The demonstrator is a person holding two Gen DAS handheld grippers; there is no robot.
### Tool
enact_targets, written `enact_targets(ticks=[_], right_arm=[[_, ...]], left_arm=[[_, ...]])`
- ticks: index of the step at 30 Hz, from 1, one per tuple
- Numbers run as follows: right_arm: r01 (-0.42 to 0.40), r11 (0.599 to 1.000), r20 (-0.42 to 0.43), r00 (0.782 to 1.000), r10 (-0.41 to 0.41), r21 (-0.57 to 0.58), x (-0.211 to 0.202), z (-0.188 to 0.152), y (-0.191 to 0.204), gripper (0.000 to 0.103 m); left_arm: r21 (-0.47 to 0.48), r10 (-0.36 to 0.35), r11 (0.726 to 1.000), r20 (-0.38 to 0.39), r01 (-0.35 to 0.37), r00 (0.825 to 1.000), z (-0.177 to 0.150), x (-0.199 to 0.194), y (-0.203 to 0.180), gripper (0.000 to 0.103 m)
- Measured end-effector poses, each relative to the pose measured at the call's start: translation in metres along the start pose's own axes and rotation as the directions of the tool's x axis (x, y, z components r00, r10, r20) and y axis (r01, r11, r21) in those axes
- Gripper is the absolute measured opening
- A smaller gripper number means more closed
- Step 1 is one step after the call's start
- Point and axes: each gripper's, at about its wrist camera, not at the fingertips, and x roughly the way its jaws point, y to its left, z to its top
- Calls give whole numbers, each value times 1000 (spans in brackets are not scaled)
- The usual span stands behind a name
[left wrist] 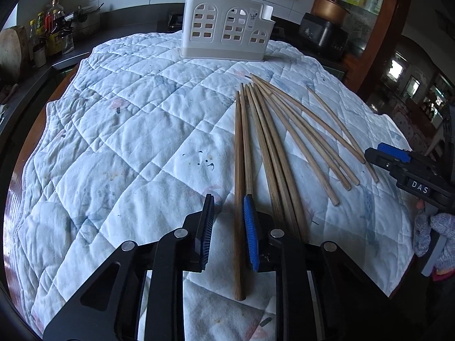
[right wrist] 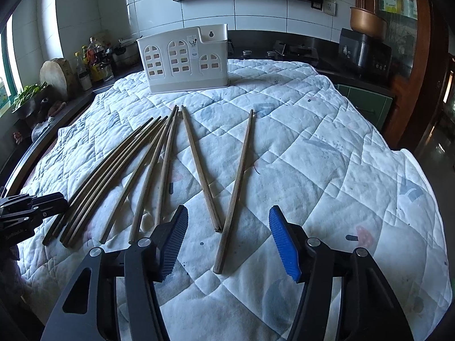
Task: Organize utensils
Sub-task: 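Lower the left gripper and close it on one wooden chopstick while the right gripper grasps another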
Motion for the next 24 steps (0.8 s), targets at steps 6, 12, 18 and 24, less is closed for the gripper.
enact_targets(ticks=[6, 12, 18, 24], right_arm=[[4, 1000, -7, 1000, -4, 0, 5, 4, -2, 53], [2, 1000, -14, 1000, -2, 11, 9, 5, -4, 47], [-1, 1000, -27, 1000, 1, 23, 14, 5, -7, 37], [-8, 999, -45, 999, 9, 39, 21, 5, -7, 25]], left_arm=[[40, 21, 999, -16, -21, 1000, 3, 4, -5, 21], [67, 55, 996, -21, -53, 998, 0, 8, -14, 20], [-7, 61, 998, -11, -62, 998, 1, 7, -8, 13], [-8, 77, 997, -3, -77, 997, -3, 5, -13, 13]])
